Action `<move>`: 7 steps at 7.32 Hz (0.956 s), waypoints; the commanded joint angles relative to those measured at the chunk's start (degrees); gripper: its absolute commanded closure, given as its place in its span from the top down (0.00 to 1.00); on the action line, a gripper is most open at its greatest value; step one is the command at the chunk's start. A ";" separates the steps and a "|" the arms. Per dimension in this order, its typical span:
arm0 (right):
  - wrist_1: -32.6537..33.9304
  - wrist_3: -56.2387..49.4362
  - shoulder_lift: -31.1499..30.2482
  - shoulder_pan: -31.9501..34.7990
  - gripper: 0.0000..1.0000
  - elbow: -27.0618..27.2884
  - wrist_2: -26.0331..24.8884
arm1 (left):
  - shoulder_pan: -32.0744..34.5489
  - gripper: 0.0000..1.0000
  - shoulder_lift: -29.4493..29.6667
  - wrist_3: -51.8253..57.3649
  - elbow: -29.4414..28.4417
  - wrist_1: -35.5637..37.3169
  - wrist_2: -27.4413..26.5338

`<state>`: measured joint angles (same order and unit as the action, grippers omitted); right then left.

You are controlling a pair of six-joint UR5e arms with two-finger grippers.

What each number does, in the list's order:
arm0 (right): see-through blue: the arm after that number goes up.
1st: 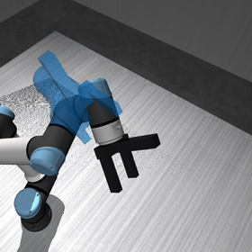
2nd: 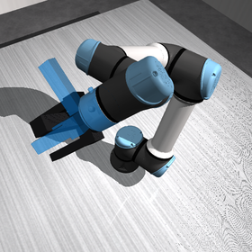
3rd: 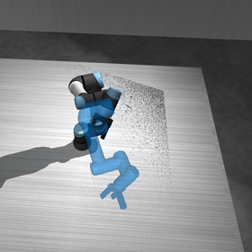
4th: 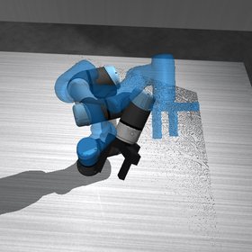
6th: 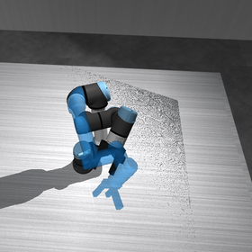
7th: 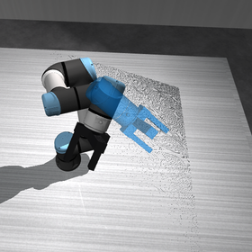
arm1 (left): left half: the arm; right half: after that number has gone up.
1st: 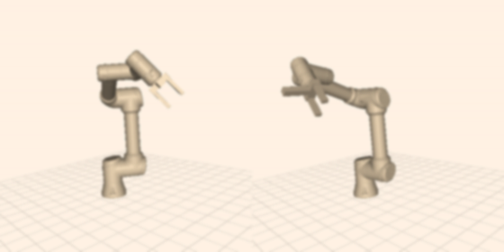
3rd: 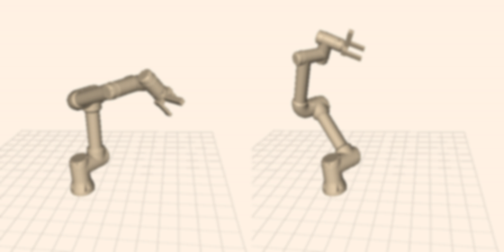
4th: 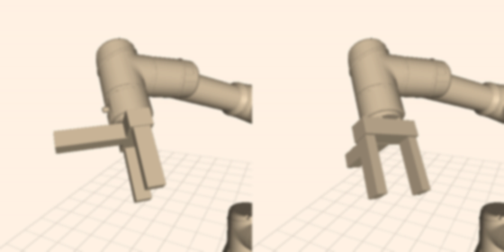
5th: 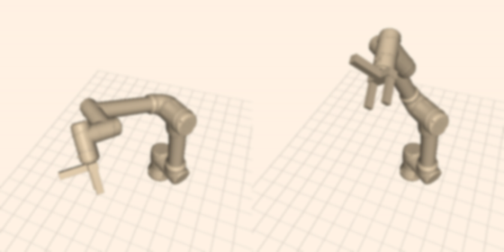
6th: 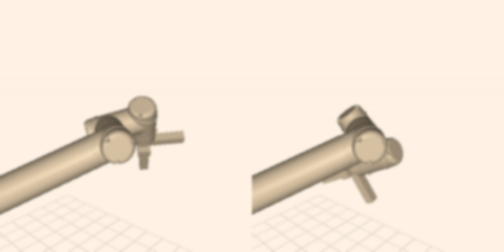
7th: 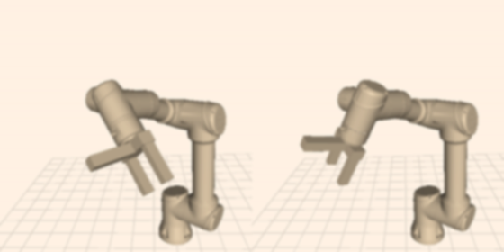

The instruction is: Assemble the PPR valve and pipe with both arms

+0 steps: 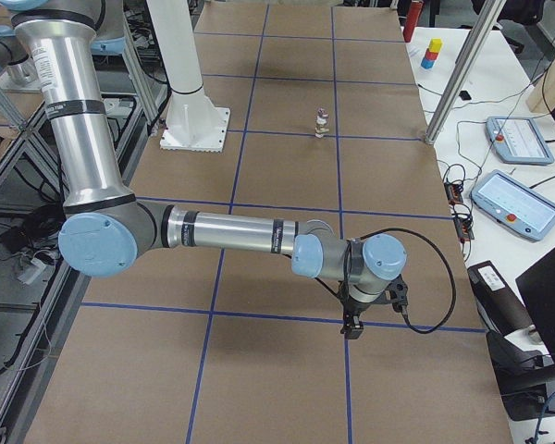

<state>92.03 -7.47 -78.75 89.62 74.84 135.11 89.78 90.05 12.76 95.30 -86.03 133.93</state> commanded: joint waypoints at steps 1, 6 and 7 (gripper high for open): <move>-0.54 -0.35 -1.58 2.47 0.99 0.30 1.82 | 0.04 1.00 -0.31 -0.11 -0.64 -0.19 -1.20; 13.38 0.35 -3.16 2.58 0.99 13.94 0.85 | -0.04 1.00 -0.05 -0.19 -0.55 -0.01 -2.44; 10.22 0.35 -3.95 1.88 0.99 13.06 0.85 | -0.04 1.00 0.04 -0.28 -0.38 -0.01 -4.10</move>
<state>105.25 -7.12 -81.60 92.32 88.27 136.04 89.74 89.96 12.58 94.78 -86.08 131.13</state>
